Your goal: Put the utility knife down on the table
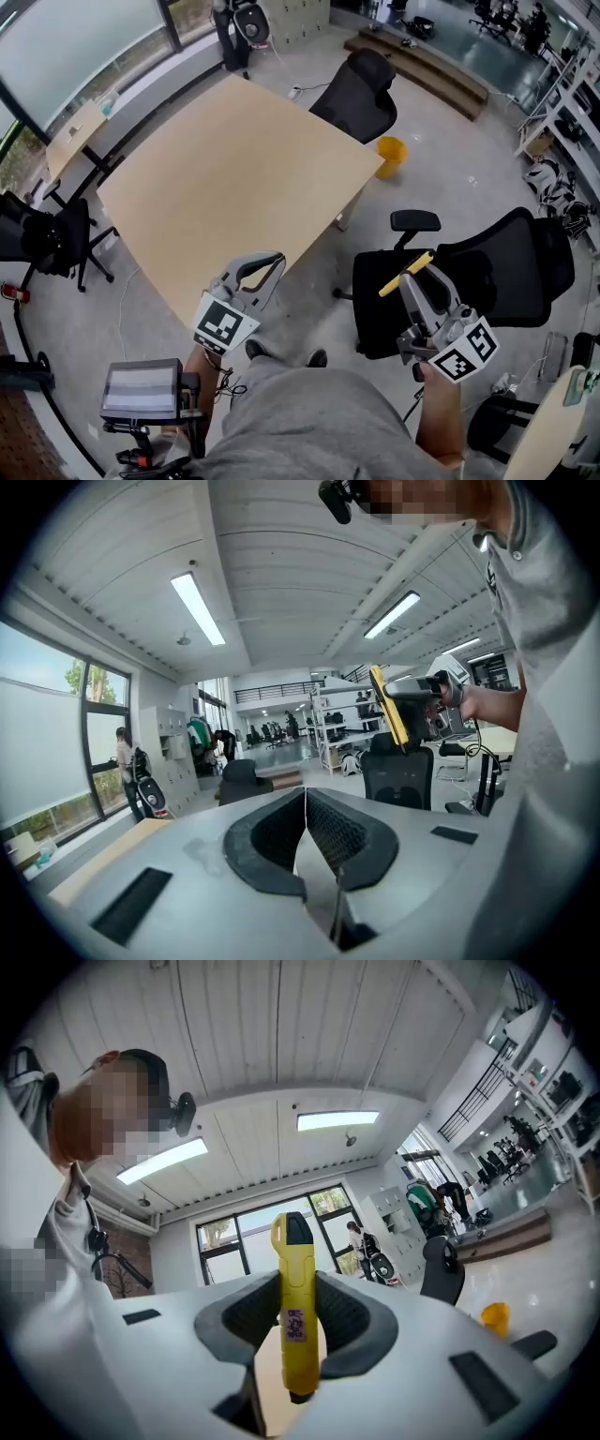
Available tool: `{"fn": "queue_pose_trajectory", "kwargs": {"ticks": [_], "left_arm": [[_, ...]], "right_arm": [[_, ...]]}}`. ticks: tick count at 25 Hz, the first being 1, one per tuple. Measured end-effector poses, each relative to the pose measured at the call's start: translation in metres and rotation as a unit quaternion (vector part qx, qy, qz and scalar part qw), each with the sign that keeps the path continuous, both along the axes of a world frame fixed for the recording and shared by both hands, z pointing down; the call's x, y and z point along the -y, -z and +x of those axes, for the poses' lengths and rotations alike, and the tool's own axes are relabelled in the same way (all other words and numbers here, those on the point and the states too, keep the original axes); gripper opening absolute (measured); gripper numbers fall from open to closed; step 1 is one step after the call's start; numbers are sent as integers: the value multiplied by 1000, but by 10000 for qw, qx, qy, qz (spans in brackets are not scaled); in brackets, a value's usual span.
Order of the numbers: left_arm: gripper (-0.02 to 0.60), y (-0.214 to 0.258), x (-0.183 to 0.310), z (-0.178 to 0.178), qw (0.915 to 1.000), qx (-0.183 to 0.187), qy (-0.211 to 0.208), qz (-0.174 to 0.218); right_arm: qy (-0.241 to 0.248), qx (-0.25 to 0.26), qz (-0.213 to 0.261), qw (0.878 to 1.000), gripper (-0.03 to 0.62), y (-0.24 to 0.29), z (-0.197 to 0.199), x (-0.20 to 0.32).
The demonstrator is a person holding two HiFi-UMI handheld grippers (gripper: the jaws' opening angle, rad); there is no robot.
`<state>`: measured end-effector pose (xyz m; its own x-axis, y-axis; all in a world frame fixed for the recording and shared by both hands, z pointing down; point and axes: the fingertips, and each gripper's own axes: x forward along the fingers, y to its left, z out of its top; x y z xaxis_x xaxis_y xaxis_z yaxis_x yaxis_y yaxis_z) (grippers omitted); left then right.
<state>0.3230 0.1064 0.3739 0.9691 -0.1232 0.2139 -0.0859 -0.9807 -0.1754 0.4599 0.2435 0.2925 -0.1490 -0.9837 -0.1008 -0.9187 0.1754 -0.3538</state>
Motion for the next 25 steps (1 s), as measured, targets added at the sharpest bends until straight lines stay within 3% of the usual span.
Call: {"fn": "queue_pose_trajectory", "kwargs": {"ticks": [10, 13, 25], "left_arm": [[6, -11, 29, -49, 9975, 170, 675, -95], [6, -5, 57, -66, 9964, 33, 841, -104], [6, -4, 106, -97, 9959, -196, 879, -24]], "right_arm": [[449, 150, -8, 9989, 117, -8, -14, 46], [564, 61, -45, 9984, 117, -5, -30, 71], [541, -170, 30, 9984, 117, 3, -51, 133]]}}
